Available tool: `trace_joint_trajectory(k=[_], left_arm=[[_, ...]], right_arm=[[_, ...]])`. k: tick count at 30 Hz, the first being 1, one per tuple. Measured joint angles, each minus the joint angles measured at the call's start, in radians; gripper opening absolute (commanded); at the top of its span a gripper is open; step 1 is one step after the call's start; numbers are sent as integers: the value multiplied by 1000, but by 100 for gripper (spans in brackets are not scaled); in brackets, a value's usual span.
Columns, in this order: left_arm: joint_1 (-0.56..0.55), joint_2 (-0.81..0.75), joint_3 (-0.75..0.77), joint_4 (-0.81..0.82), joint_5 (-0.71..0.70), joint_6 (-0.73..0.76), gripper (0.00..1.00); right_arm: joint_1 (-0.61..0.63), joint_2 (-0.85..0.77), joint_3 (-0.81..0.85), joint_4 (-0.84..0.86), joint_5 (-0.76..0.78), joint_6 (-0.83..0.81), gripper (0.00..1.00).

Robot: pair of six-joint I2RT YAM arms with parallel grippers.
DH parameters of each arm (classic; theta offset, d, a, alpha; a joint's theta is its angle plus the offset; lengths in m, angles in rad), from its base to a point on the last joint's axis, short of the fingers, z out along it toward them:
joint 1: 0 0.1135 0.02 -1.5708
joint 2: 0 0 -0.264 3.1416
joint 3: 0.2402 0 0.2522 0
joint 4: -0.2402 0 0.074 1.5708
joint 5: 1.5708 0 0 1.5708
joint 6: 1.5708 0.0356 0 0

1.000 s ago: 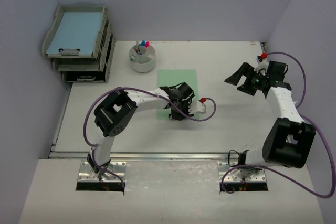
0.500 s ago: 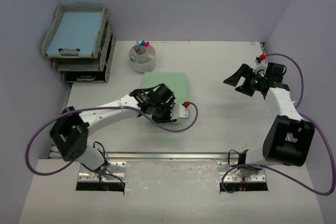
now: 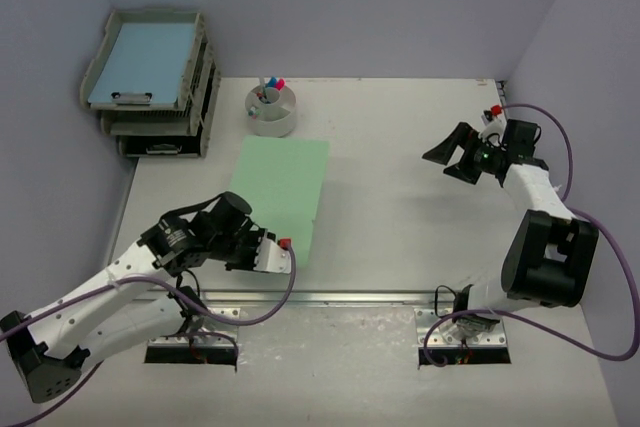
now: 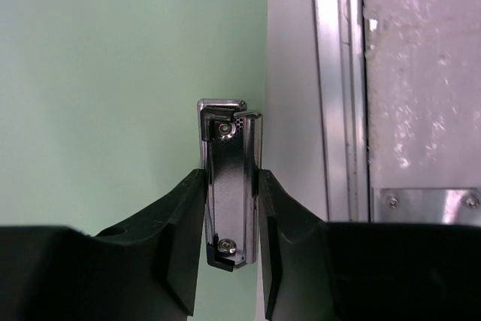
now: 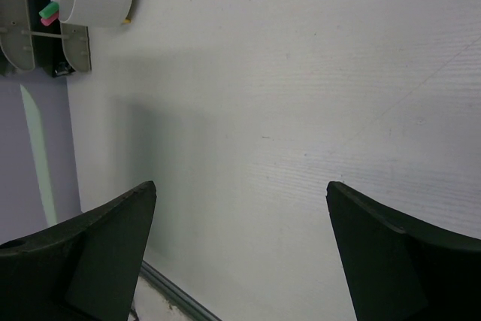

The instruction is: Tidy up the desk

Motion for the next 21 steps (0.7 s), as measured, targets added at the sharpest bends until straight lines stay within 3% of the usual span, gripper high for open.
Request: trace_joint_trajectory(k=[5,12,21], left_arm=[[1,-84,-34,-101,-2,-1,0],[30,-19,-26,-154,-3,-70,0],[337,142,67,-219,-18,-21,0]], right_arm=[[31,0,0,10,0,-5,94],[54,3,9,10,-1,-13,94],[54,51,49,24,-7,-21,94]])
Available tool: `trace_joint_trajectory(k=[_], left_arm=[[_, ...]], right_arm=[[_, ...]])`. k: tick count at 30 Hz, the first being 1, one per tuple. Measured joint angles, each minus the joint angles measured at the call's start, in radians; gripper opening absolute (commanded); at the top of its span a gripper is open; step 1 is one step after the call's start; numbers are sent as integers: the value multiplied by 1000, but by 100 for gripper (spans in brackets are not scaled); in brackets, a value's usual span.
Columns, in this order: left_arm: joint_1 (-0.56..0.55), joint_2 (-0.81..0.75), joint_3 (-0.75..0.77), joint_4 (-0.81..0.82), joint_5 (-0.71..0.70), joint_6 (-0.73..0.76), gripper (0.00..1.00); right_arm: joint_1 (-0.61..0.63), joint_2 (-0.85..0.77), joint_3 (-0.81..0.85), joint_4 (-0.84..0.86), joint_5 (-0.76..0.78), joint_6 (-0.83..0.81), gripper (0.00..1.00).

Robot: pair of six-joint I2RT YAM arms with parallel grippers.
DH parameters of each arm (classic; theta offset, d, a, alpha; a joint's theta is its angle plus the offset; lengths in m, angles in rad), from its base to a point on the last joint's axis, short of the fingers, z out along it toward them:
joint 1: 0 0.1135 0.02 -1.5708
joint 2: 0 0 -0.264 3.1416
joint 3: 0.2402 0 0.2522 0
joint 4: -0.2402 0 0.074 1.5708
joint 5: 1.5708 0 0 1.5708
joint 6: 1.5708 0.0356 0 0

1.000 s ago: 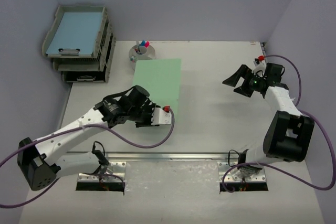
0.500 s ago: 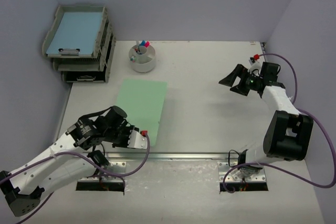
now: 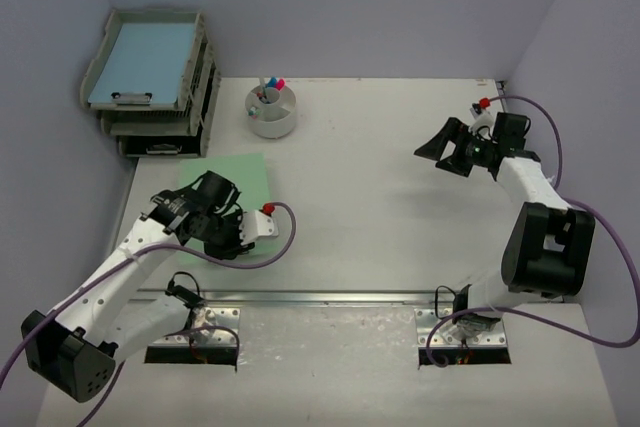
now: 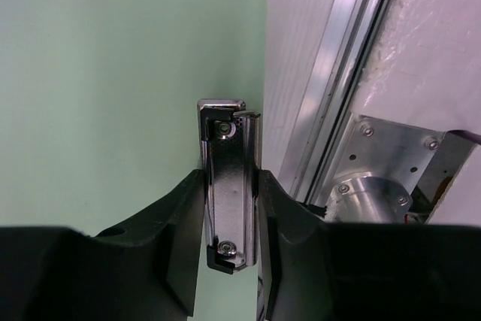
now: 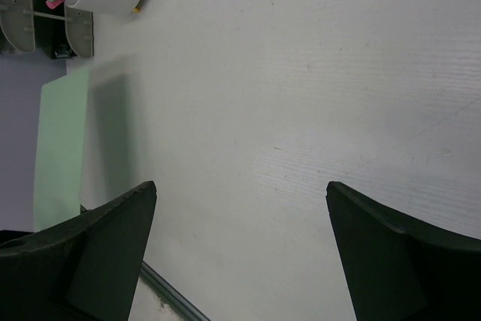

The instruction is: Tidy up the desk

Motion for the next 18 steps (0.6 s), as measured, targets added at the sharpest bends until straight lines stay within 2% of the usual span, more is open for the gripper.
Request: trace_joint_trajectory(k=[8,18], left_arm=[[152,47,111,-97,-26,115,0],[181,55,185,-136,-55,111,0]], right_arm=[[3,38,11,13,-14,-1,94],[6,75,37,23,-26,-2,94]])
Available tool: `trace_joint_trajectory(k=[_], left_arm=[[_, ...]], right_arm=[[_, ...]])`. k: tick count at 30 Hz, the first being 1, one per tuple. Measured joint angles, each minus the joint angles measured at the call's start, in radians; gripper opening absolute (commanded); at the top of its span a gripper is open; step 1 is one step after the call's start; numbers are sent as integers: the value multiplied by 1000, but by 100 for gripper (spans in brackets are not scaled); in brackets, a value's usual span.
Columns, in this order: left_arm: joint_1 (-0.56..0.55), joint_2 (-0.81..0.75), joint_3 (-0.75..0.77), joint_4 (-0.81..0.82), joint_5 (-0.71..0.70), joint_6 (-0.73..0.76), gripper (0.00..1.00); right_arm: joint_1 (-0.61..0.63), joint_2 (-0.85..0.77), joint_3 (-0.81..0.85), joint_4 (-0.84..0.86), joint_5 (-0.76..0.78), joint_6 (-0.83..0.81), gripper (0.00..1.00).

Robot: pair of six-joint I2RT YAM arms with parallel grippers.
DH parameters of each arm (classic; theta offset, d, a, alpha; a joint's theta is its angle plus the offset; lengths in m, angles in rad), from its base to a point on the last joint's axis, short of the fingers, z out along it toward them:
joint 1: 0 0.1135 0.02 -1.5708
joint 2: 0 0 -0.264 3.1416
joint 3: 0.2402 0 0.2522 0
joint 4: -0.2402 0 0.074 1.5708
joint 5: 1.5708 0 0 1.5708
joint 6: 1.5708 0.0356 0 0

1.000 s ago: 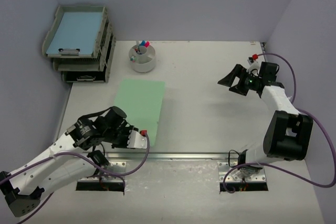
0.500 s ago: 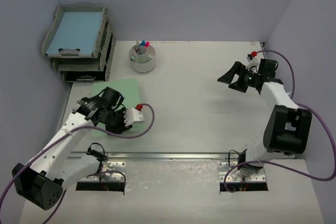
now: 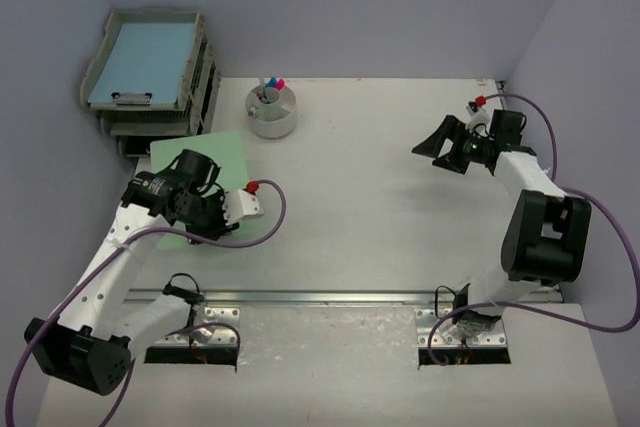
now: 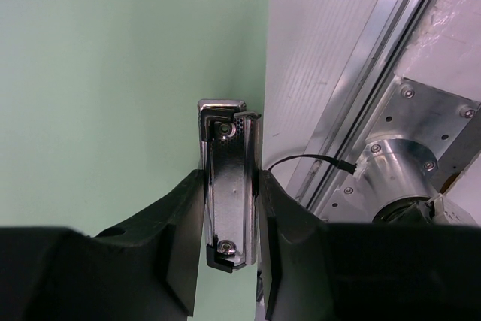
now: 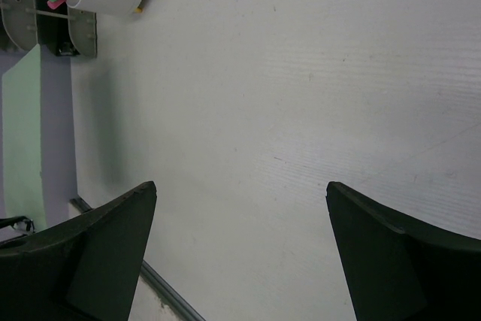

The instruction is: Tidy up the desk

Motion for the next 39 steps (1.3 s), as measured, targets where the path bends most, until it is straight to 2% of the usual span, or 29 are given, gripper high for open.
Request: trace_joint_trajectory(k=[16,24,32,39], left_arm=[[0,-77,0,-10,-131,-77,0],[22,-30,32,-13,-159,-125,0],[168,78,105,-14,-153,-143,0],[287,190,204,13,-145,-102,0]], right_arm=[[21,37,18,8,-5,0,94],[26,51,25,13,-7,0,94],[26,79,45,17,-15,0,94],[26,97,46,20,-17,0,94]])
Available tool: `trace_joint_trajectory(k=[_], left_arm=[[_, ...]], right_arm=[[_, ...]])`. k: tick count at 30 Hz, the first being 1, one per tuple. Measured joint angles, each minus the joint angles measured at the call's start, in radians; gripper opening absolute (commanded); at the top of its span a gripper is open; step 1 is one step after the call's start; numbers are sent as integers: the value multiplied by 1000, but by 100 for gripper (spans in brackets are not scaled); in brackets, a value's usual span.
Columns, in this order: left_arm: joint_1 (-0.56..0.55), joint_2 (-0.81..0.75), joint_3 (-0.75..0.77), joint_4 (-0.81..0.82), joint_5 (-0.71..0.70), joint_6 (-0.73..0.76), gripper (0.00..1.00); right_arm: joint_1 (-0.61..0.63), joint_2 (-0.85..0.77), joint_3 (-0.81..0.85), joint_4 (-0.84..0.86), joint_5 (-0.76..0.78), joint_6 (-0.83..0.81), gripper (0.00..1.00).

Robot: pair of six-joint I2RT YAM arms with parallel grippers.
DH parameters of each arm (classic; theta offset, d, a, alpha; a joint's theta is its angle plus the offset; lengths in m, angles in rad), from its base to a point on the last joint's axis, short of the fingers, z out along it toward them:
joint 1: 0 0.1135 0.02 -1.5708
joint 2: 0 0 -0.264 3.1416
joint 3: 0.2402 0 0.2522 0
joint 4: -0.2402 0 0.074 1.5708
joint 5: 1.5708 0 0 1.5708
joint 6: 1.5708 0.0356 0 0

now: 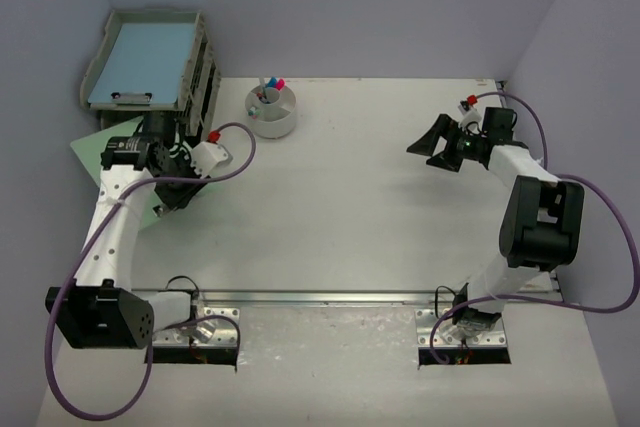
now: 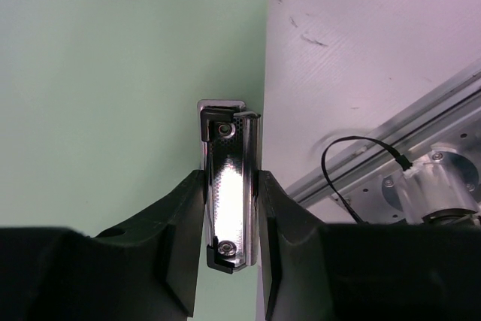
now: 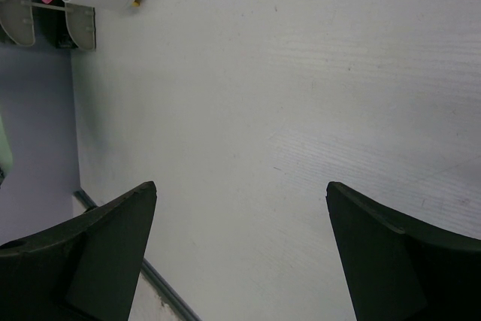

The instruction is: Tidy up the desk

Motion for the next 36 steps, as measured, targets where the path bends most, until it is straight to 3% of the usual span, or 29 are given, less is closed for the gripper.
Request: trace_joint_trajectory(k=[15,27,36], left_arm=[[21,115,64,33,82,330,0],[216,277,147,-15,131,672,0],[251,267,128,-23,134,776,0]], right_arm=[[0,3,11,2,0,0,94],[0,8,26,-10,2,0,94],[0,11,30,-9,4,1,94]])
